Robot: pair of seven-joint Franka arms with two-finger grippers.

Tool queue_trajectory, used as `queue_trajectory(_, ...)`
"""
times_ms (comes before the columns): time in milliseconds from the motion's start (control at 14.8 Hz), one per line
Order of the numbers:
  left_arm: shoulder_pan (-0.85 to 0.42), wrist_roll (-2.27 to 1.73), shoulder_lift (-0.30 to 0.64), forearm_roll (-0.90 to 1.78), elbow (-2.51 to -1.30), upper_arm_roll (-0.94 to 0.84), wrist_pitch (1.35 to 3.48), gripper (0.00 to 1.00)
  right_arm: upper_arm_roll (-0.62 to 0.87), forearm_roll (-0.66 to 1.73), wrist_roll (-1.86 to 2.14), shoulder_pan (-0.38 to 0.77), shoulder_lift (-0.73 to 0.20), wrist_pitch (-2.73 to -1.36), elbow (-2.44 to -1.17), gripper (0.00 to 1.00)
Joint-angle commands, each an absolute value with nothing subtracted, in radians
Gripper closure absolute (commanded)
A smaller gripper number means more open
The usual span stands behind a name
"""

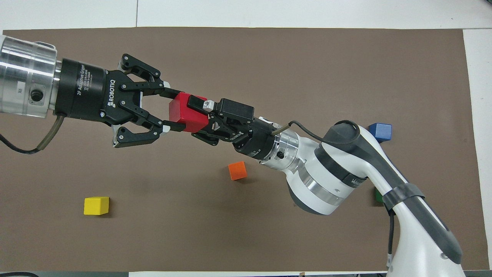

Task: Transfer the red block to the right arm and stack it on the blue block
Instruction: 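Open the left gripper while the right gripper pulls the red cube away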

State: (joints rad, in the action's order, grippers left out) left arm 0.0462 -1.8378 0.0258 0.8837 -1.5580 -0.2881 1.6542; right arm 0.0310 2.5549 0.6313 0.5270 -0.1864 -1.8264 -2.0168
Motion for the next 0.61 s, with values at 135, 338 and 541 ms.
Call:
queue_trajectory(135, 0.035, -1.832, 0.005, 0.873, -1.592, -0.281, 1.657, 0.0, 0.035, 2.626, 0.614, 0.519, -0.16, -1.83, -2.02, 1.0)
queue_trajectory(338, 0.035, -1.833, 0.0, 0.873, -1.592, -0.281, 1.657, 0.0, 0.034, 2.611, 0.612, 0.497, -0.161, -1.825, -2.022, 1.0)
queue_trajectory(541, 0.035, -1.833, 0.0, 0.873, -1.594, -0.281, 1.657, 0.0, 0.034, 2.504, 0.614, 0.447, -0.163, -1.827, -2.023, 1.0)
